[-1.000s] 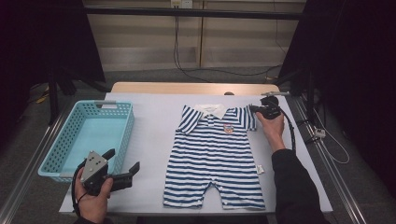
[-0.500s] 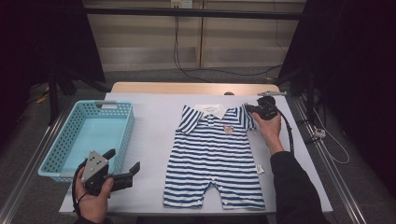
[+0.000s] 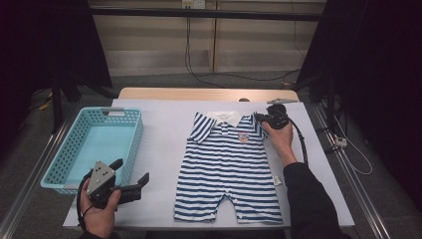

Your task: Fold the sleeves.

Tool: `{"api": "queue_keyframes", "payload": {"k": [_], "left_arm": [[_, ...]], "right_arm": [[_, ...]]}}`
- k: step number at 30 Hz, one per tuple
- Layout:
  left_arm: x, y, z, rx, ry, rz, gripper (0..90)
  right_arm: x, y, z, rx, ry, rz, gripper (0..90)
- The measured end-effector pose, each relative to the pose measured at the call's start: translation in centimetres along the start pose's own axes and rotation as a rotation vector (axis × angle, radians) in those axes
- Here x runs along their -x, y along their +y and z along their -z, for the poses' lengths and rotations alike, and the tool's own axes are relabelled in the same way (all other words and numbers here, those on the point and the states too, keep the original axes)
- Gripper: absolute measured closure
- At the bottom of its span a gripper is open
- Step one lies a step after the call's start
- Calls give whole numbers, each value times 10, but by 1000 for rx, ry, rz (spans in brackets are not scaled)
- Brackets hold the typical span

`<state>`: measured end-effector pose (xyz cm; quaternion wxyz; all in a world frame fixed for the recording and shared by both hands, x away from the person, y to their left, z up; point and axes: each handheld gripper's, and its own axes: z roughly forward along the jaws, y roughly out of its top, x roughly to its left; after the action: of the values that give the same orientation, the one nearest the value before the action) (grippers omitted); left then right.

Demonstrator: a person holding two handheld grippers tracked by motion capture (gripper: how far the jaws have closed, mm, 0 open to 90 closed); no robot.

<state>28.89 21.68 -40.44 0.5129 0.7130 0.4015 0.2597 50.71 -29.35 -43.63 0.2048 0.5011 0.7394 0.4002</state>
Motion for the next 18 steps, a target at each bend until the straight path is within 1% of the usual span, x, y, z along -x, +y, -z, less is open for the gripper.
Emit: {"api": "queue_keyframes", "payload": {"k": [1,5,7,9,10,11,13,15,18], "left_arm": [[0,0,0,0,-1,0,35],[0,0,0,-4,-3,-5,35],[0,0,0,1,-2,0,36],[0,0,-1,1,-12,12,36],[0,0,-1,-2,-11,8,35],[0,0,-1,-1,-11,9,35],[0,0,0,2,-10,9,35],[0,0,0,3,-9,10,35],[-1,0,0,4,-11,11,35]], "right_arm": [[-2,0,0,-4,0,-9,900],[-7,1,-4,-9,8,4,900],[-11,3,-6,-7,17,4,899],[-14,4,-9,-18,21,12,900],[-15,5,-10,-20,19,18,900],[-16,7,-12,-22,21,7,900],[-17,9,-14,-26,20,6,900],[-20,11,-18,-39,18,17,899],[-24,12,-22,-40,31,21,899]]}}
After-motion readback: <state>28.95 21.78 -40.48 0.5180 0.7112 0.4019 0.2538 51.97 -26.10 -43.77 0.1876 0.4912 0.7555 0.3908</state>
